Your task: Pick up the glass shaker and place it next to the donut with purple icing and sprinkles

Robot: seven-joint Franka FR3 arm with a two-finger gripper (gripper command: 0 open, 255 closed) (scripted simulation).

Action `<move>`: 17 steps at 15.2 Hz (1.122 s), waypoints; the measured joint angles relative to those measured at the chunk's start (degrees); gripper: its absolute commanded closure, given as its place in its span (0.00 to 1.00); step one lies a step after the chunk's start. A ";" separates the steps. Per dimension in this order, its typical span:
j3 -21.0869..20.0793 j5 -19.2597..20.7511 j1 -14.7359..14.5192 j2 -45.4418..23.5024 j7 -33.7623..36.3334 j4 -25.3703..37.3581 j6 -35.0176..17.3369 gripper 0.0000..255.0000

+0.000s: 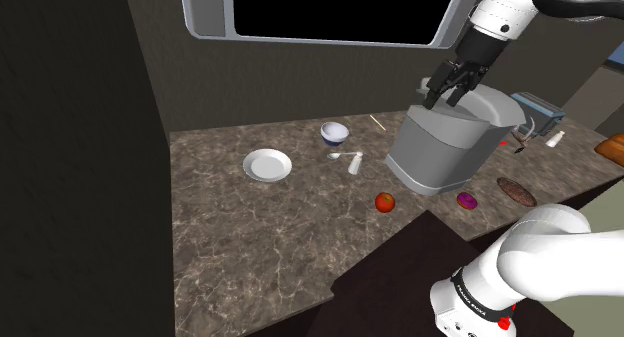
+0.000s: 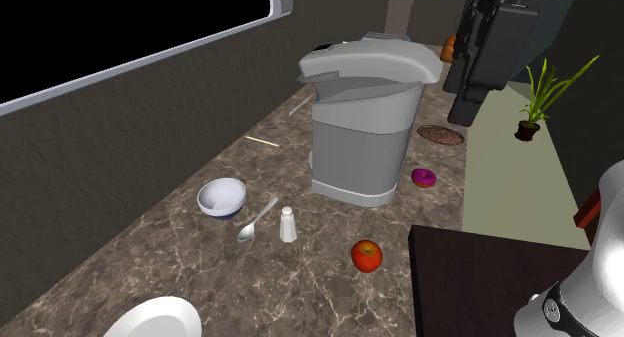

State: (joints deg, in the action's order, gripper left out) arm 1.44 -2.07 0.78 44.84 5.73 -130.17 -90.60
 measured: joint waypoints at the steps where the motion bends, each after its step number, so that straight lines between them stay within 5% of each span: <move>1: 0.00 0.00 0.00 0.00 0.00 0.00 0.00 0.00; 17: 2.51 4.39 2.30 -20.23 -2.60 -7.77 -26.60 0.00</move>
State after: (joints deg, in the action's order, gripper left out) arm 3.95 2.31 3.08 24.60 3.13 -137.94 -117.20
